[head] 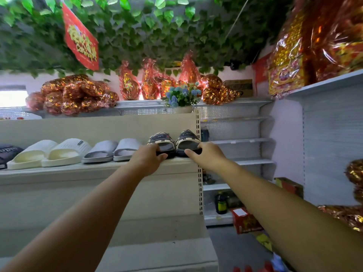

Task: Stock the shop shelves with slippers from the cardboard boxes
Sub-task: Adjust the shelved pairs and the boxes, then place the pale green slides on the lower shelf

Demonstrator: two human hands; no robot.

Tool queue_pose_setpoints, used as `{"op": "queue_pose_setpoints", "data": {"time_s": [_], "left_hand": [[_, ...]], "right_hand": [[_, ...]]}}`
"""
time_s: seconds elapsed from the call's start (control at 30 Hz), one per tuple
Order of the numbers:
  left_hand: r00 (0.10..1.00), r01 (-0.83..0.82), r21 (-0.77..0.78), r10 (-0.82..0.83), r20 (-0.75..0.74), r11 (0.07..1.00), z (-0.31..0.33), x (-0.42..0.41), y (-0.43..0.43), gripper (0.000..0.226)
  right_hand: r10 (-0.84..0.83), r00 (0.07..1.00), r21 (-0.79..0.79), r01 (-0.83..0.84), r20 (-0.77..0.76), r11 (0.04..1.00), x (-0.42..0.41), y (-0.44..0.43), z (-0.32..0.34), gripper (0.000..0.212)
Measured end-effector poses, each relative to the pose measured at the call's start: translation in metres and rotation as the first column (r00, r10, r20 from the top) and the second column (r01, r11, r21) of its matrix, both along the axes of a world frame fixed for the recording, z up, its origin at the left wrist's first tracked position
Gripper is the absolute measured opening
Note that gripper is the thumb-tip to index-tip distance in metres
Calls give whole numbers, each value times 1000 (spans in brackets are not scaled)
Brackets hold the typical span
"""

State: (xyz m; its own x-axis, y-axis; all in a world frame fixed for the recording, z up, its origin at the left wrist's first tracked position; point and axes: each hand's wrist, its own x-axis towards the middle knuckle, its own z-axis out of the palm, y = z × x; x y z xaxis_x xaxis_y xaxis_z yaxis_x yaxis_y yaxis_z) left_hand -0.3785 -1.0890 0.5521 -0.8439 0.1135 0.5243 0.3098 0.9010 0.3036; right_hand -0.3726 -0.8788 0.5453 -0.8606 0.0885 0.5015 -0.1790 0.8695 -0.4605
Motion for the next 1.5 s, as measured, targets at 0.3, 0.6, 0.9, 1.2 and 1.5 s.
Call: {"op": "queue_pose_setpoints", "data": {"time_s": [0.3,0.6,0.9,1.2,1.5], "left_hand": [[955,217,-103,-233,-184,971,-25,51,-58,59],[933,339,-111,-349,-89,934,-138,143,-119,64],[965,260,-99,-256,53,960,-290,212,-167,64],[935,39,-187,31,354,982,-427,303,-213,54],[678,-134,-236,263,686,962,-529,399,-264,54]], "right_hand": [[-1,1000,325,7,-19,946,85,-11,-11,86],[121,993,314,-114,-5,942,192,-73,-123,79],[197,942,134,-240,272,961,255,-111,-283,75],[317,722,-2,-401,615,916,296,-125,-419,77],[342,356,-156,-459,870,875,343,-158,-531,66]]}}
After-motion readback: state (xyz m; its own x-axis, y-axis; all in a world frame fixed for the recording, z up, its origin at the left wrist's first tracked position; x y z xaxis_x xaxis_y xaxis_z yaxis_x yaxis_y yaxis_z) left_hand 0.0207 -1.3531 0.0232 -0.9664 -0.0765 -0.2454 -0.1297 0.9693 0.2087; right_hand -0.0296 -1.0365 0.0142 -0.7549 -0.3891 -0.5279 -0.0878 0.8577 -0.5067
